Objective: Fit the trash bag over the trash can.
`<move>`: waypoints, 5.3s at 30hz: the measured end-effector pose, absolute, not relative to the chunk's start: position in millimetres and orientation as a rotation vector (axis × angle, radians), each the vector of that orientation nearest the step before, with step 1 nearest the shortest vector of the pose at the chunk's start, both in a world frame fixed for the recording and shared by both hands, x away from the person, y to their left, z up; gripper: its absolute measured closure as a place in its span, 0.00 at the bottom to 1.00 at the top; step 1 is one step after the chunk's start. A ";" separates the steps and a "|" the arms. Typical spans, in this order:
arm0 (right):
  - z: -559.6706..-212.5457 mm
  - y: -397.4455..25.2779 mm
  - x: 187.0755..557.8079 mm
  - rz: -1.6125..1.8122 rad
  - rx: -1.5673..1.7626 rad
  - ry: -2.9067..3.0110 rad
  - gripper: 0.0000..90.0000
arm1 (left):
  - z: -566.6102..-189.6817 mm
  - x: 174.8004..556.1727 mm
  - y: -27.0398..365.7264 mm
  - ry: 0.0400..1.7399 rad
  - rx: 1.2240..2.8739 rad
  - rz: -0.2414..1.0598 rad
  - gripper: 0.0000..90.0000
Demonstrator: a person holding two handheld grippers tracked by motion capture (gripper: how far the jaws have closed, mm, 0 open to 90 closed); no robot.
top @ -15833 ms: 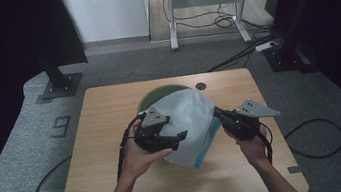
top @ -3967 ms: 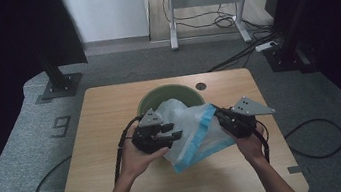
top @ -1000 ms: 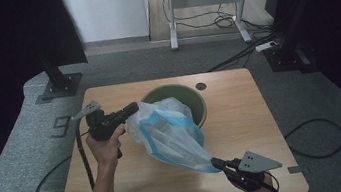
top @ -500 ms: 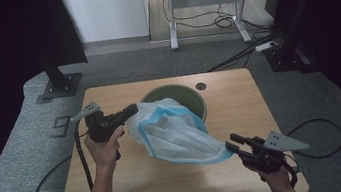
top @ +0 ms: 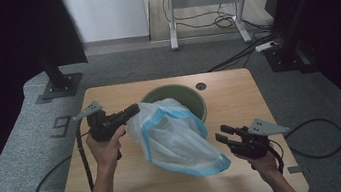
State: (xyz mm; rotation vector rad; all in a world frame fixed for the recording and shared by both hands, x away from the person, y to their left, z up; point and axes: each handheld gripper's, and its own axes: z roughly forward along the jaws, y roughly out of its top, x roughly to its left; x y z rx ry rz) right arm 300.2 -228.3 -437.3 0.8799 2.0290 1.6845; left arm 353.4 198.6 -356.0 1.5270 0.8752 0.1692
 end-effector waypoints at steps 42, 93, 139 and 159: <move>-371.4 -212.8 378.8 1.419 0.858 1.887 0.98 | -346.4 364.2 202.7 0.881 1.684 0.263 1.00; -430.9 -170.1 493.0 1.365 1.147 2.163 0.99 | -416.9 443.3 204.6 1.145 1.854 0.224 1.00; -424.2 -204.4 491.6 1.501 1.270 2.084 0.57 | -416.6 444.0 198.6 1.139 1.847 0.185 1.00; -378.4 -219.5 456.5 1.609 1.158 1.992 0.49 | -411.5 440.4 204.2 1.137 1.834 0.201 1.00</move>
